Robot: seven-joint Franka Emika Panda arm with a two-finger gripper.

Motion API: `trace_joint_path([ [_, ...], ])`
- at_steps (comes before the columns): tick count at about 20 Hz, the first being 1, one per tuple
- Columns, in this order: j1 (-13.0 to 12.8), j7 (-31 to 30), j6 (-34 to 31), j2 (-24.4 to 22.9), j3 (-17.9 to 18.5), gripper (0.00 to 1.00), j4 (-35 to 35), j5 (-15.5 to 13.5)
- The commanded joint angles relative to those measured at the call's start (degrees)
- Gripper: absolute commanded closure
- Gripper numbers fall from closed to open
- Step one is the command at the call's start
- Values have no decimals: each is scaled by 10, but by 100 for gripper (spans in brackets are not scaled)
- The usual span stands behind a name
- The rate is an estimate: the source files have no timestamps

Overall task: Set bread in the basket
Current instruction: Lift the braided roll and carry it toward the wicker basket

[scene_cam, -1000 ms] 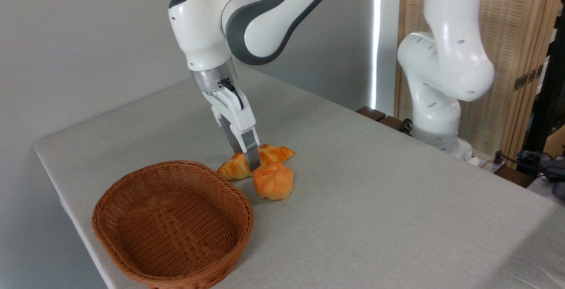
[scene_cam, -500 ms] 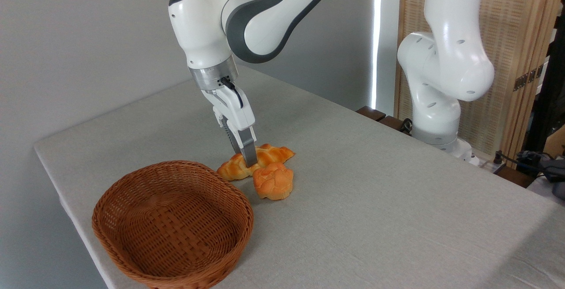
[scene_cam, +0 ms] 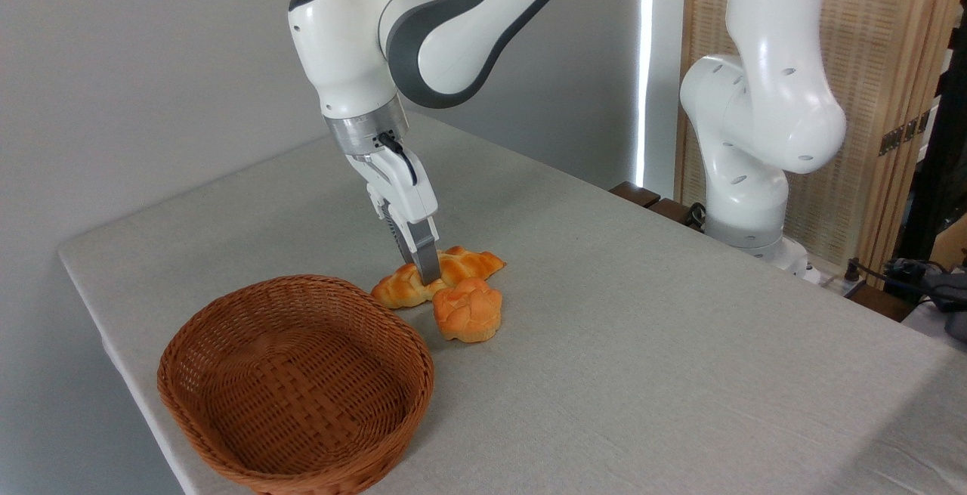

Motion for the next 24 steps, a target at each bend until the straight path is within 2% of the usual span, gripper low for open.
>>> trace_joint_path([
  [1, -3, 10, -18, -11, 2, 65, 2, 8],
  [7, -4, 12, -52, -22, -1, 65, 40, 3],
  [14, -4, 14, -61, -25, 2, 64, 88, -1],
  [21, 3, 14, -48, -20, 20, 63, 137, -41],
  [24, 3, 14, -21, -18, 33, 63, 144, -45],
])
